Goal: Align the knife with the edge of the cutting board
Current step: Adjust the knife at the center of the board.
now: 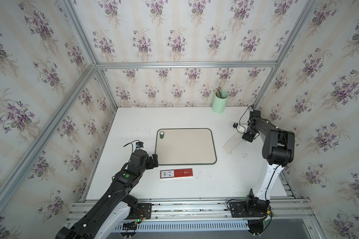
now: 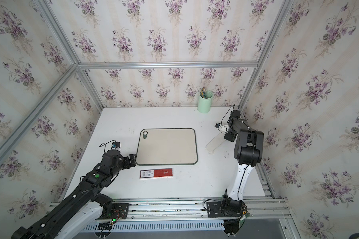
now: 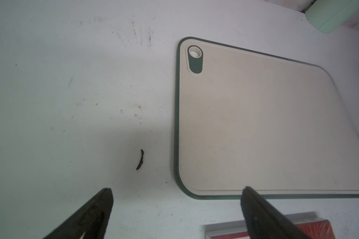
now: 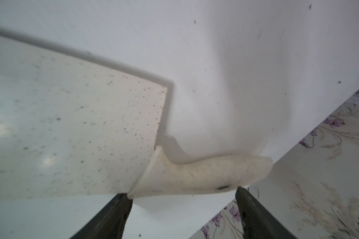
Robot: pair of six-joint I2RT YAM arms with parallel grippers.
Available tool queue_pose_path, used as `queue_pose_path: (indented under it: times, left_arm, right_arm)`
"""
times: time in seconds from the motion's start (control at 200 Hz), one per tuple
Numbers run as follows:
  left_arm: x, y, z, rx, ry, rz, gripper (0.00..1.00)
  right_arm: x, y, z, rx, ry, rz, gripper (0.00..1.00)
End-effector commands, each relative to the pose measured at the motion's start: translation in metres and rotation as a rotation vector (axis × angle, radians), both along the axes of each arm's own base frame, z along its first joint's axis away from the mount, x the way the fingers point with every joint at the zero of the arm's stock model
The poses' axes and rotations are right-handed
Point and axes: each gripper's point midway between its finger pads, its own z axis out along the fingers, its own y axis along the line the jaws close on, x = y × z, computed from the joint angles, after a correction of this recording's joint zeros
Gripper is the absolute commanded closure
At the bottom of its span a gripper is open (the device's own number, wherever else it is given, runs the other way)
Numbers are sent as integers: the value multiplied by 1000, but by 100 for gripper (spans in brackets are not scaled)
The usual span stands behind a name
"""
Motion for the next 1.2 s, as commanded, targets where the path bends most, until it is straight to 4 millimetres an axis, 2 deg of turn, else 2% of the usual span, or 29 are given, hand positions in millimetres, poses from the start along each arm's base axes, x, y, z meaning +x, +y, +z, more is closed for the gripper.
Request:
queue_pose_path:
  times: [0.0,0.23,0.32,0.445,0.535,0.654,0.769,0.864,1.044,1.129,1.199]
  left_arm:
    - [4,-4,6,-9,-20,-17,0]
    - [2,-3,8,-14,-35,-15,0]
    - [2,-4,8,-14,-34,-16,0]
    - [2,-4,8,-14,-32,-17,0]
    - [3,-4,8,-15,-33,-18,0]
    - [3,-4,8,-15,-32,-19,0]
    - [3,-5,7,-15,-29,-21,1]
    - [3,-5,7,-14,-29,-22,0]
    - [3,-7,7,-20,-28,-27,0]
    - [3,-6,7,-20,-30,-26,0]
    - [3,-7,8,-21,-32,-27,0]
  right_arm:
    - [-39,49,-22,283,162,-49,19]
    - [-48,69,-19,396,196,-62,21]
    - [-40,70,-17,394,172,-44,23]
    - [-24,69,-11,399,127,-48,14]
    - [-21,67,-16,400,134,-88,14]
    - [-33,69,-28,413,187,-125,17]
    - [-37,72,-30,444,205,-190,27]
    - [-27,74,-25,485,176,-287,43]
    - [-6,65,-11,527,76,-561,53]
    - [-10,56,-15,493,95,-670,62]
    - [-14,45,-22,446,98,-817,63]
